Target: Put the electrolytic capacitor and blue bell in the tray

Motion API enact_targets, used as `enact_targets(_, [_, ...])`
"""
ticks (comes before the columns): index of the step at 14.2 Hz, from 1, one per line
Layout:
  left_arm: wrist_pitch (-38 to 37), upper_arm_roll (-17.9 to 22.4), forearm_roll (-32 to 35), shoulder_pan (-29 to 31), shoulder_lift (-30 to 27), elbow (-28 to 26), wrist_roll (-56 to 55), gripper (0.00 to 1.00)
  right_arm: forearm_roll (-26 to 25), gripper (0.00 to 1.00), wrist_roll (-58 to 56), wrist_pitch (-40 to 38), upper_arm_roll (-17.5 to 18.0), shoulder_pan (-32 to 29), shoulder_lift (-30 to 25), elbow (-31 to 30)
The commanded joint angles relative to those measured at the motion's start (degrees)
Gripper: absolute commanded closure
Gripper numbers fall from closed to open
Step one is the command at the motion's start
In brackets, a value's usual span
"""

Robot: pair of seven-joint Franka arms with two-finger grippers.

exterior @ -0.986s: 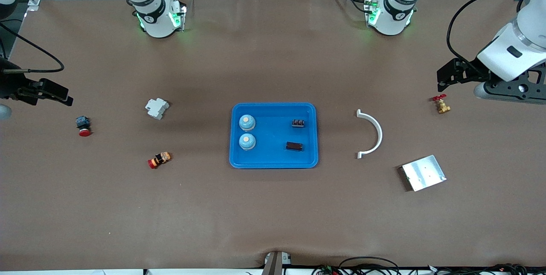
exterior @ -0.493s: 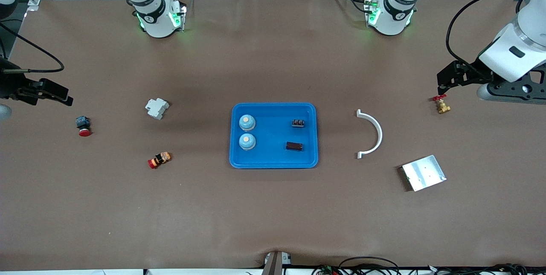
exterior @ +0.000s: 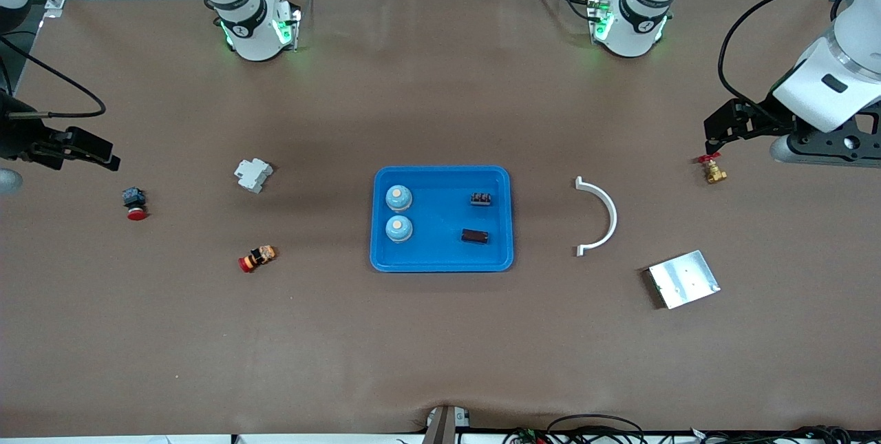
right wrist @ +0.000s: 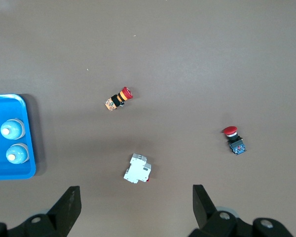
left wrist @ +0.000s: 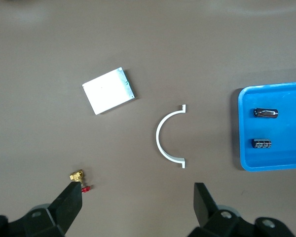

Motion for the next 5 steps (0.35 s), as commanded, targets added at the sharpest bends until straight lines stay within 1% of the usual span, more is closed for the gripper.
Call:
enact_targets(1, [-0.15, -0.23, 0.20, 0.16, -1.51, -0.89, 0.73, 0.00, 0.04, 0.00, -0.60, 0.10, 0.01, 0.08, -1.54, -1.39])
enact_targets(5, [-0.15, -0.40, 1.69, 0.25, -1.60, -0.98, 1.35, 0.00, 0.04, 0.00, -0.60, 0.10, 0.01, 0.00, -1.45, -1.39])
